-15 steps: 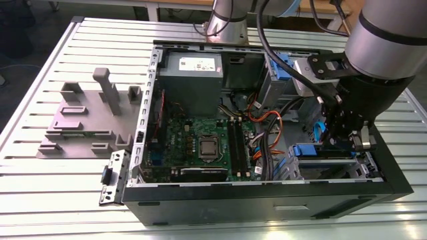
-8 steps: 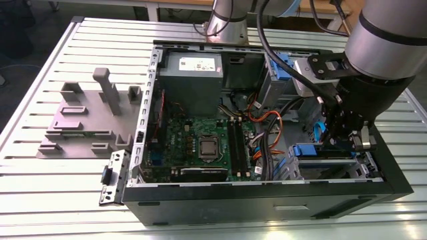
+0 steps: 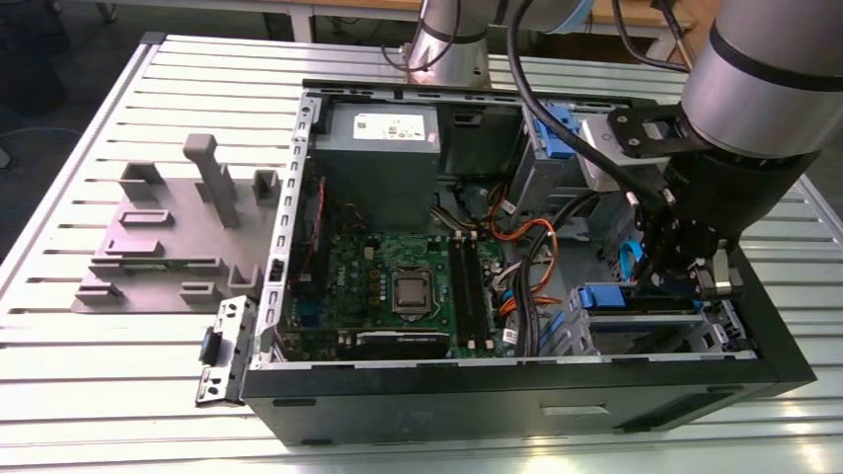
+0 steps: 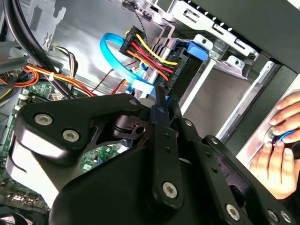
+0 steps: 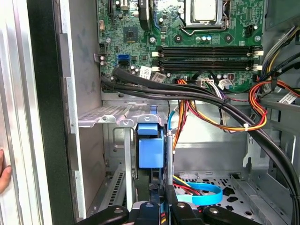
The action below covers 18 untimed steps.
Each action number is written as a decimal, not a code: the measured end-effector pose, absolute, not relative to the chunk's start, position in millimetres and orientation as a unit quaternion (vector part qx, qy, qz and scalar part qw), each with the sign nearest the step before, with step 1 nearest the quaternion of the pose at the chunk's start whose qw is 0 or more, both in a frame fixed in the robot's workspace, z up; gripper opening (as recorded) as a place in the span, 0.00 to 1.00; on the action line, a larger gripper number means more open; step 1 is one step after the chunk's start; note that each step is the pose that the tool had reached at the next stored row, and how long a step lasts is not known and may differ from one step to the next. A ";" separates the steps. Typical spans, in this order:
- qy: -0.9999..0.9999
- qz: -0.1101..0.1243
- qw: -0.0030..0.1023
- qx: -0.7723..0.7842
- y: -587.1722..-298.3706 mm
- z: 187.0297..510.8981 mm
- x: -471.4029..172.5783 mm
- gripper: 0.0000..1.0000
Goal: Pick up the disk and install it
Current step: 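Insert the second disk wire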
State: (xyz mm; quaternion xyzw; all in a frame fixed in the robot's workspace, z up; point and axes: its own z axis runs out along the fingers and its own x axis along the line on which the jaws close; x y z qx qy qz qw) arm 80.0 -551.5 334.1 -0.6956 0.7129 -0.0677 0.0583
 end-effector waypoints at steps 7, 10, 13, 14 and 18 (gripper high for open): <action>0.714 -0.060 0.066 -0.695 -554.9 334.2 80.0 0.16; 0.714 -0.060 0.066 -0.695 -556.6 334.1 80.0 0.16; 0.714 -0.058 0.068 -0.695 -557.6 333.9 80.0 0.16; 0.714 -0.057 0.069 -0.695 -557.9 333.8 80.0 0.16; 0.714 -0.052 0.074 -0.694 -558.7 333.5 80.0 0.16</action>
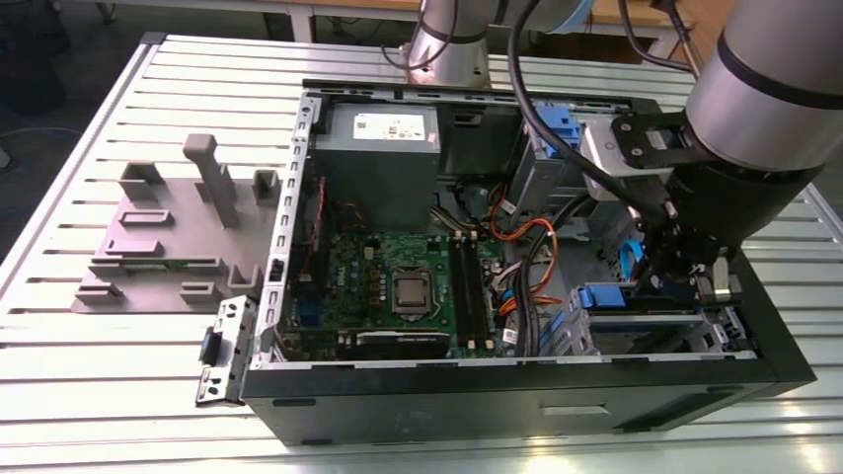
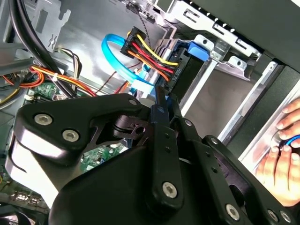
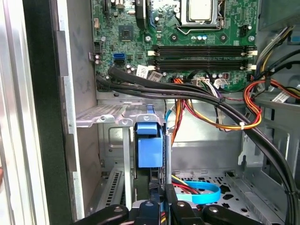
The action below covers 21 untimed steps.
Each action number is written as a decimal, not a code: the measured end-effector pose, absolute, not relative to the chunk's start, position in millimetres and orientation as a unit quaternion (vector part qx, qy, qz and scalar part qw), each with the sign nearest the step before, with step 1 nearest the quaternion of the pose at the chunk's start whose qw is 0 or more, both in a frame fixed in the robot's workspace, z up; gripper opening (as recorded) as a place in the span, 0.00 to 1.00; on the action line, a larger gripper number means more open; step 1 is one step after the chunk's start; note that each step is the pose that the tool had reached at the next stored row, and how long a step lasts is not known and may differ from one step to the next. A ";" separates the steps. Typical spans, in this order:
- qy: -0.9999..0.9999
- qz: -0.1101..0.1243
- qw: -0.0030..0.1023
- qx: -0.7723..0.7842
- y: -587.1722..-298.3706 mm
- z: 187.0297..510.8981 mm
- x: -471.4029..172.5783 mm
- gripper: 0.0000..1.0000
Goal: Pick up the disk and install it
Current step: 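Insert the second disk wire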
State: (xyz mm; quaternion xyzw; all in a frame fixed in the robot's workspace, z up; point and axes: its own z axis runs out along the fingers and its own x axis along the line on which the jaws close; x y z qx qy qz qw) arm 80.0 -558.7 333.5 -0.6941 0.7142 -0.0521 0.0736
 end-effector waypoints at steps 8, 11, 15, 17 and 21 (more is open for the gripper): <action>0.714 -0.048 0.077 -0.694 -559.9 333.4 80.0 0.16; 0.714 -0.048 0.077 -0.694 -560.5 333.4 80.0 0.16; 0.714 -0.048 0.077 -0.694 -561.7 333.4 80.0 0.16; 0.714 -0.048 0.078 -0.694 -562.5 333.4 80.0 0.16; 0.713 -0.049 0.078 -0.695 -563.8 333.4 80.0 0.16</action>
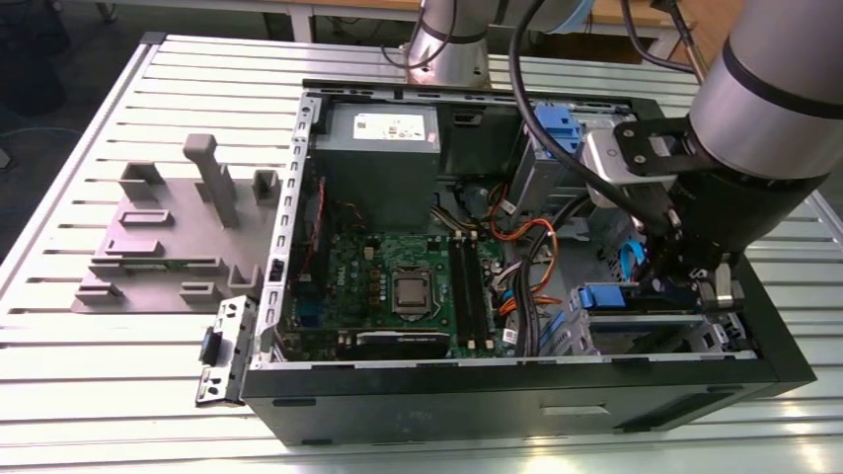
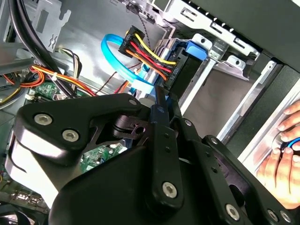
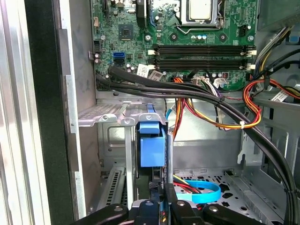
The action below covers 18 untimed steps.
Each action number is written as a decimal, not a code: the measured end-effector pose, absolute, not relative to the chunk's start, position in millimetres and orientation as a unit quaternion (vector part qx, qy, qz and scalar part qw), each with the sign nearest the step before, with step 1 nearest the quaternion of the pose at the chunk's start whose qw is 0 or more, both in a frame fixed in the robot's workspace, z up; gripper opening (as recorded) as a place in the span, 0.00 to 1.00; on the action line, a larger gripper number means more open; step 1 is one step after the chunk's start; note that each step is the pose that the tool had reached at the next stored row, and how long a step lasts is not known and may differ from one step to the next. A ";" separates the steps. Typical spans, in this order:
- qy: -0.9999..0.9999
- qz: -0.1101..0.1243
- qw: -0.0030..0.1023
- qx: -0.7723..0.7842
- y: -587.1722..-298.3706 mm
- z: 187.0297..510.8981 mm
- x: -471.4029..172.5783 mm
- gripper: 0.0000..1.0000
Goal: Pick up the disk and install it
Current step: 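Insert the second disk wire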
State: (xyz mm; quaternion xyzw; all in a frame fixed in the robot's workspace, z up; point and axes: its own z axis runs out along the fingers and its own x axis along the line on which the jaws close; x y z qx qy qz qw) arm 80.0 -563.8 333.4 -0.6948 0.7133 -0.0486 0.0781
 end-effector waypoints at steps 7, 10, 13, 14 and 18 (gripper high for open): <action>0.712 -0.049 0.080 -0.696 -565.0 333.3 80.1 0.16; 0.712 -0.047 0.081 -0.696 -564.9 332.6 80.0 0.16; 0.712 -0.047 0.082 -0.696 -565.0 331.8 80.0 0.16; 0.712 -0.047 0.082 -0.696 -565.0 331.6 80.0 0.16; 0.712 -0.045 0.084 -0.696 -565.0 330.5 80.0 0.16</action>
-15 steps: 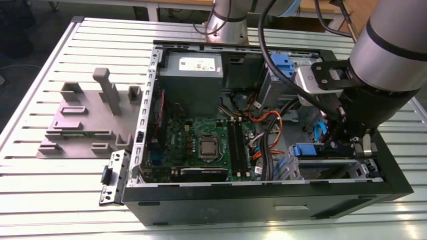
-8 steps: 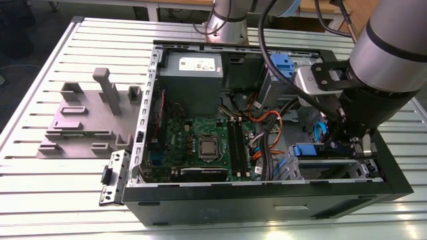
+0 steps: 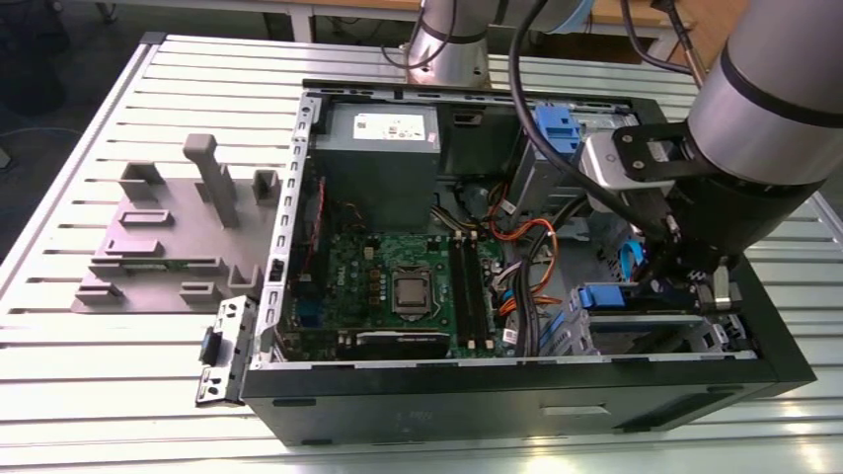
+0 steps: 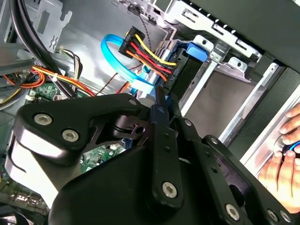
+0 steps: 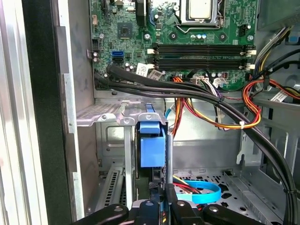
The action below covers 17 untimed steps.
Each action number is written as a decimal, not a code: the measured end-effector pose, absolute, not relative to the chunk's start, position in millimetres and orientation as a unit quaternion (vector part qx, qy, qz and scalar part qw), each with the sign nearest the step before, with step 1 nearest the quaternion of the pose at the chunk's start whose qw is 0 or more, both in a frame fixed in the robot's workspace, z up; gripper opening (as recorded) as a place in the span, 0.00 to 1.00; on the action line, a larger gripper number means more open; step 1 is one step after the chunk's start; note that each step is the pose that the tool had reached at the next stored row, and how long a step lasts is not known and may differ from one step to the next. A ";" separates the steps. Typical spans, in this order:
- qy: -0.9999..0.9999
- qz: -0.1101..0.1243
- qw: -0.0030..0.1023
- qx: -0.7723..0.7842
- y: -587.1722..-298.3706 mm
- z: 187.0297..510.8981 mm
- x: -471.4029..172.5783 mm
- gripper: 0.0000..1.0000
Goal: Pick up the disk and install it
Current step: 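Insert the second disk wire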
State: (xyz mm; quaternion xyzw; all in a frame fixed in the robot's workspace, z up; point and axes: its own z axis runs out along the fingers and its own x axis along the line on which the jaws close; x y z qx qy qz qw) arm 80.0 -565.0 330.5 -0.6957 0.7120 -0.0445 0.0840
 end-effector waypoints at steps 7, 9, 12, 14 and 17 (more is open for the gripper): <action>0.712 -0.041 0.087 -0.695 -565.1 330.5 80.0 0.16; 0.712 -0.041 0.087 -0.695 -565.5 330.4 80.0 0.16; 0.712 -0.041 0.087 -0.695 -566.6 330.3 80.0 0.16; 0.712 -0.041 0.087 -0.695 -568.0 329.6 80.0 0.16; 0.712 -0.041 0.087 -0.695 -570.0 327.9 80.1 0.16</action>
